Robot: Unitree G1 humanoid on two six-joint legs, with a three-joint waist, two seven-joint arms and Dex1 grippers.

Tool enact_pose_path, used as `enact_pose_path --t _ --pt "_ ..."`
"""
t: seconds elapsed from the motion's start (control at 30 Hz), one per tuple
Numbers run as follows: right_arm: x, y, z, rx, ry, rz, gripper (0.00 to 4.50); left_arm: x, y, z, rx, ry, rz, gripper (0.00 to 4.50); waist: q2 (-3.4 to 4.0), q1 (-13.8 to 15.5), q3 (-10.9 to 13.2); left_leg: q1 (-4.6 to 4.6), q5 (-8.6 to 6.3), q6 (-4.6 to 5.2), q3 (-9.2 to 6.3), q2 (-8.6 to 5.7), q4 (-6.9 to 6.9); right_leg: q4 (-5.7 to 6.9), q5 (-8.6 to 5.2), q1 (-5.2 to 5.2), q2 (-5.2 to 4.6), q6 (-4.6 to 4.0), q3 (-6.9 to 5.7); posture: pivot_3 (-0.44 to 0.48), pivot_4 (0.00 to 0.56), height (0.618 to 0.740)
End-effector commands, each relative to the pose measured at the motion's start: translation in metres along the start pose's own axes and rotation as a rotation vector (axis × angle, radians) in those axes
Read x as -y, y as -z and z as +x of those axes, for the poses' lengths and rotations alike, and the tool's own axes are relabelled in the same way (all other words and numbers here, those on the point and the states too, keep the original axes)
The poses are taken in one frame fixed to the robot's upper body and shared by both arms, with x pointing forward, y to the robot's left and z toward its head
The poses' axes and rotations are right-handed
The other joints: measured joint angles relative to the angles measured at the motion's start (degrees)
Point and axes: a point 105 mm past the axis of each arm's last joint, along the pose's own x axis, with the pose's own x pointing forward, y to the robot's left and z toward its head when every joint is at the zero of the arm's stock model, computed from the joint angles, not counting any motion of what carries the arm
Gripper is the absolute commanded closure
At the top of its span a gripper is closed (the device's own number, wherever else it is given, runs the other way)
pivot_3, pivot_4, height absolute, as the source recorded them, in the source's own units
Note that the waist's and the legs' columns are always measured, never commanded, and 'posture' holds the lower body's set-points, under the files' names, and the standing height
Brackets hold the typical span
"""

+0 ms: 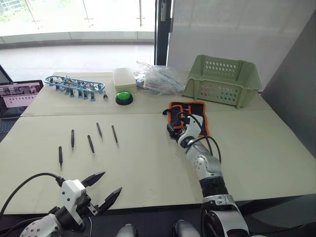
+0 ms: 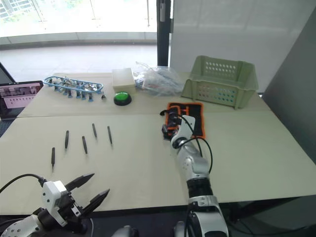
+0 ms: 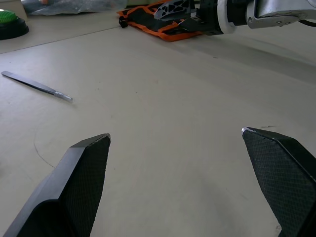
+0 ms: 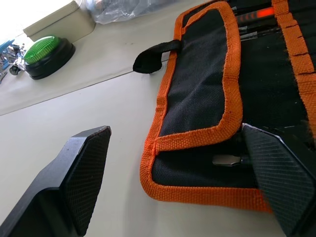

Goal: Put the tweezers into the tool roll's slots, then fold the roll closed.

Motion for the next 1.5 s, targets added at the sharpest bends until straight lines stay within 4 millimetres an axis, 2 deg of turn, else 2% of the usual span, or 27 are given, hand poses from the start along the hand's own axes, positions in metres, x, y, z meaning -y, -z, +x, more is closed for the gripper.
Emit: enact_pose_path --t 0.03,0.3,0.53,0.57,0.9,0.97,1.27,1.4,1.5 --pt "-0.015 -0.016 0.002 0.054 -0.047 0.024 0.02 0.003 -0.01 0.001 0.017 0.012 0.045 0.0 0.0 -0.1 0.0 0.0 0.0 0.0 0.0 0.0 0.0 0.0 0.0 0.0 0.0 0.0 0.0 0.0 0.15 0.725" --pt "-0.021 -0.005 0.008 0.007 -0.065 0.047 0.02 0.003 -0.015 0.005 0.021 0.004 0.052 0.0 0.01 -0.7 0.0 0.0 0.0 0.0 -0.01 0.01 -0.01 0.0 0.0 0.0 0.0 0.0 0.0 0.0 0.15 0.725" --pt "-0.025 -0.005 0.011 0.009 -0.08 0.083 0.02 0.002 -0.014 0.003 0.014 -0.004 0.049 0.0 0.01 -1.1 0.0 0.02 0.0 0.0 -0.01 0.01 -0.03 0.0 0.0 0.01 0.0 0.0 0.0 0.0 0.15 0.725" --pt "-0.027 -0.005 0.012 0.012 -0.086 0.093 0.54 0.002 -0.013 0.003 0.012 -0.005 0.048 0.0 0.01 -1.1 0.0 0.02 0.0 0.0 -0.01 0.01 -0.03 0.0 0.0 0.01 0.0 0.0 0.0 0.0 0.15 0.725" --pt "-0.034 -0.006 0.015 0.018 -0.112 0.08 4.01 0.002 -0.011 0.004 0.012 -0.02 0.044 0.0 0.03 -1.2 0.0 -0.05 0.0 0.0 -0.01 0.01 -0.05 -0.02 -0.01 -0.06 0.0 0.0 0.0 0.0 0.15 0.725" --pt "-0.034 -0.007 0.015 0.024 -0.113 0.079 4.47 0.003 -0.011 0.004 0.011 -0.018 0.041 0.0 0.03 -1.2 0.0 -0.09 0.0 0.0 -0.01 0.01 -0.05 -0.02 -0.01 -0.09 0.0 0.0 0.0 0.0 0.15 0.725" --pt "-0.034 -0.014 0.014 0.049 -0.124 0.035 4.47 0.003 -0.009 0.003 0.007 -0.016 0.039 0.0 0.03 -1.2 0.0 -0.14 0.0 0.0 -0.01 0.01 -0.05 -0.03 -0.01 -0.15 -0.01 0.0 0.0 0.0 0.15 0.725" --pt "-0.042 -0.021 0.007 0.061 -0.204 -0.096 4.47 0.002 -0.008 0.002 0.006 -0.017 0.038 0.0 0.05 -1.2 0.0 -0.17 0.0 0.0 -0.01 0.01 -0.05 -0.03 -0.01 -0.19 0.0 0.0 0.0 0.0 0.15 0.725" --pt "-0.049 -0.011 -0.009 0.024 -0.315 -0.294 4.47 0.001 -0.005 0.0 0.002 -0.015 0.036 0.0 0.06 -1.2 0.0 -0.22 0.0 0.0 -0.01 0.02 -0.07 -0.03 -0.01 -0.27 0.0 0.0 0.0 0.0 0.15 0.725"
